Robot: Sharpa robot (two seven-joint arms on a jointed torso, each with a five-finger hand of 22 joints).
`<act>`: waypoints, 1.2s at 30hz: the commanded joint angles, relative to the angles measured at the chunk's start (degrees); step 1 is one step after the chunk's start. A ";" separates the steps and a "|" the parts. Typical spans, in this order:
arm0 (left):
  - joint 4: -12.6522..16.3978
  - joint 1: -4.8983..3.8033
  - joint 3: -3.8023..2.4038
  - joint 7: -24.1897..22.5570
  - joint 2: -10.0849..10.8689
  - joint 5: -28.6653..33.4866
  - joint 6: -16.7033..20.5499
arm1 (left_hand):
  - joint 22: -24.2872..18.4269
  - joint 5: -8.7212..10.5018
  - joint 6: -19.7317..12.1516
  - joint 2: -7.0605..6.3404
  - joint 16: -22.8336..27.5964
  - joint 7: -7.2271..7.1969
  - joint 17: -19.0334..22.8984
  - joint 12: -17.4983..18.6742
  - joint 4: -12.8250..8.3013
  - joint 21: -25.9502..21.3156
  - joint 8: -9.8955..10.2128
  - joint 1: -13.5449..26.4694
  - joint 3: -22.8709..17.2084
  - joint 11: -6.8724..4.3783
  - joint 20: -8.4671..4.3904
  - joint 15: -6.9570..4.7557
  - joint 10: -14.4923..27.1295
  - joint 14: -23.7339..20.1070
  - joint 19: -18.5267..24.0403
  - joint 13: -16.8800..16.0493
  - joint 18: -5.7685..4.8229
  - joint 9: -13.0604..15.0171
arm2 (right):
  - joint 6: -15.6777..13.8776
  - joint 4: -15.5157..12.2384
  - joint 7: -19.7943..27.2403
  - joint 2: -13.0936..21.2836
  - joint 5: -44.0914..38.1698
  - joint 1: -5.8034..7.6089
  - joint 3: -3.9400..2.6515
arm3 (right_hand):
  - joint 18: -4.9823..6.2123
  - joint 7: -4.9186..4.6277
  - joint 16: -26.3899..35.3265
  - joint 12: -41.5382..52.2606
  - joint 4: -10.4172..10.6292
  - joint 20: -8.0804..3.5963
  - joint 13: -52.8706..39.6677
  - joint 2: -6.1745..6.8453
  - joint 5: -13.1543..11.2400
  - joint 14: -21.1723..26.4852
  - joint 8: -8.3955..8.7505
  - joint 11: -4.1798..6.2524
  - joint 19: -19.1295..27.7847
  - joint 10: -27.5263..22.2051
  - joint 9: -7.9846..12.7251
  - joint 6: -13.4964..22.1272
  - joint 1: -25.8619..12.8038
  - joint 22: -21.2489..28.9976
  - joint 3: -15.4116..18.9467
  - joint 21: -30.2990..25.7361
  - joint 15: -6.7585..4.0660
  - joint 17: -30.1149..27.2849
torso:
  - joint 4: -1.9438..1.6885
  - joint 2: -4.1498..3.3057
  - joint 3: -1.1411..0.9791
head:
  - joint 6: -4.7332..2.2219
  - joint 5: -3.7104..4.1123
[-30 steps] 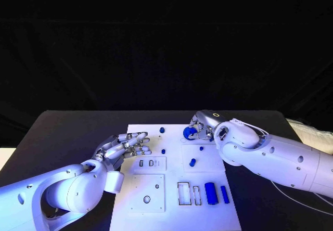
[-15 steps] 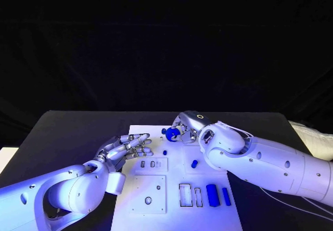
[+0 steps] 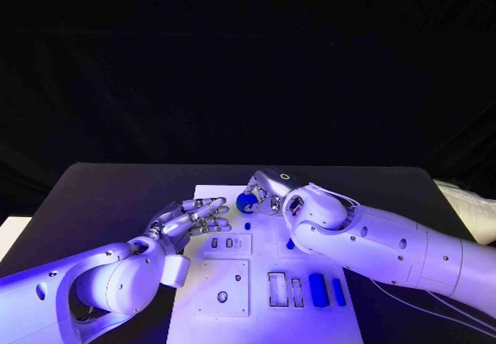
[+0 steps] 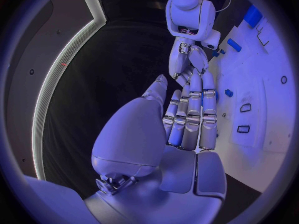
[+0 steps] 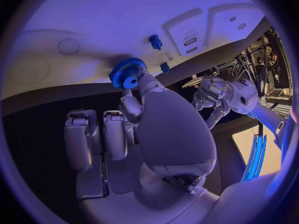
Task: Assemble the parts on the task board
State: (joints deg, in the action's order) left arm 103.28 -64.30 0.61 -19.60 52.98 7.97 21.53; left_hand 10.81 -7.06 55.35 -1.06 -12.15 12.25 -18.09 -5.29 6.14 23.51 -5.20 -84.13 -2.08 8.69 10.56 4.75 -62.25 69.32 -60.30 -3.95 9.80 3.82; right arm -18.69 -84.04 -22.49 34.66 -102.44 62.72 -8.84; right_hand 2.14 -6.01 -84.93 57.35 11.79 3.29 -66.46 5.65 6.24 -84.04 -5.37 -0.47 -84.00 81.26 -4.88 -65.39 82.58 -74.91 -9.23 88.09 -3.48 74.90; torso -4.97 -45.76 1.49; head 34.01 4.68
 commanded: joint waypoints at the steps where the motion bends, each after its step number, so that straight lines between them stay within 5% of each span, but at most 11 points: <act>1: 0.11 -0.05 -0.03 -0.01 -0.04 0.05 -1.25 | 0.10 0.11 -0.16 0.34 0.23 0.15 -0.09 0.24 -0.14 0.37 0.24 -0.13 0.00 -0.01 0.06 0.09 -0.08 -0.41 0.47 0.08 0.51 -0.05 | -0.23 0.68 0.81 -0.52 -0.01 0.00 0.05 | -1.10 0.57 0.14 -0.32 -0.10 -0.17 0.31 -1.26 0.10 -4.11 0.19 0.01 -2.90 -0.22 -0.03 -0.20 0.94 -10.68 -0.36 0.20 0.16 5.80 | 0.04 -0.02 -0.04 | 0.16 -0.07; 15: 0.18 -0.05 -0.03 0.17 0.08 0.05 -1.26 | 0.10 0.11 -0.16 0.34 0.23 0.15 -0.09 0.24 -0.14 0.37 0.24 -0.13 0.00 -0.01 0.06 0.09 -0.08 -0.41 0.47 0.08 0.51 -0.05 | 1.24 2.18 1.29 -2.25 0.56 -0.02 0.16 | -1.00 -0.16 0.54 -1.27 0.01 0.25 0.50 0.10 -0.14 -3.98 1.46 -0.59 -2.59 -0.55 0.42 1.17 -0.39 -10.29 -0.91 0.02 0.65 5.23 | 0.09 0.07 0.00 | 0.68 -0.43; 21: 0.18 -0.05 -0.03 0.24 0.11 0.05 -1.31 | 0.12 0.12 -0.19 0.43 0.28 0.17 -0.18 0.30 -0.09 0.40 0.27 0.02 0.00 0.00 0.08 0.11 -0.07 -0.42 0.53 0.09 0.50 -0.05 | 0.27 2.45 1.11 -2.29 0.94 -0.02 0.17 | -0.84 -1.70 1.06 -3.68 -0.01 1.17 1.66 1.42 -2.19 -3.82 2.02 -1.92 -2.08 -1.42 1.34 8.27 -1.15 -9.62 -1.33 -0.29 1.74 4.52 | 0.13 0.04 -0.03 | 0.73 -0.41; 26: 0.17 -0.05 -0.03 0.33 0.12 0.05 -1.35 | 0.12 0.12 -0.19 0.43 0.28 0.17 -0.18 0.30 -0.09 0.40 0.27 0.02 0.00 0.00 0.08 0.11 -0.07 -0.42 0.53 0.09 0.50 -0.05 | 0.36 2.70 1.01 -2.23 1.59 -0.02 0.18 | -0.75 -2.03 1.32 -4.54 0.72 1.61 1.98 2.40 -2.62 -3.74 1.92 -2.27 -1.80 -1.78 1.23 9.88 -2.23 -9.25 -1.18 -0.46 2.09 4.17 | 0.13 0.02 -0.04 | 0.76 -0.37; 31: 0.17 -0.05 -0.03 0.39 0.12 0.05 -1.37 | 0.12 0.12 -0.19 0.43 0.28 0.17 -0.18 0.30 -0.09 0.40 0.27 0.02 0.00 0.00 0.08 0.11 -0.07 -0.42 0.53 0.09 0.50 -0.05 | 1.05 2.90 1.02 -2.09 2.68 -0.01 0.23 | -0.69 -2.16 1.47 -4.68 2.96 1.89 1.83 3.02 -1.23 -3.70 1.77 -2.46 -1.66 -1.80 1.11 10.30 -4.54 -9.06 -0.17 -0.56 2.30 4.01 | 0.11 0.00 -0.03 | 0.72 -0.32; 36: 0.11 -0.05 -0.03 0.41 0.14 0.05 -1.36 | 0.13 0.12 -0.20 0.45 0.30 0.17 -0.21 0.32 -0.08 0.42 0.29 0.07 0.00 0.01 0.08 0.12 -0.06 -0.43 0.55 0.09 0.50 -0.05 | 0.89 2.66 1.27 -1.64 3.73 -0.01 0.26 | -0.72 -1.95 1.33 -4.15 4.49 1.92 1.27 2.09 0.99 -3.78 1.46 -2.34 -1.77 -1.58 0.91 9.22 -5.81 -9.21 0.07 -0.52 2.24 4.28 | 0.12 0.04 -0.10 | 0.73 -0.22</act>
State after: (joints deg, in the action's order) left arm 103.31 -64.30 0.61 -19.11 53.16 7.97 21.41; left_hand 10.85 -7.06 55.35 -1.05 -12.15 12.25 -18.21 -5.29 6.14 23.74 -5.20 -84.13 -2.08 8.69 10.77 4.75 -62.25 69.32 -60.09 -3.96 9.80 3.82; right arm -18.33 -81.21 -21.66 32.90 -99.83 62.72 -8.59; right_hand 2.15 -7.91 -83.78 52.91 15.98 4.95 -65.11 7.92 7.02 -84.02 -3.56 -2.53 -84.00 79.60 -3.91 -55.72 77.13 -74.95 -9.10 87.87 -1.42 74.93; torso -4.83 -45.73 1.46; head 34.74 4.39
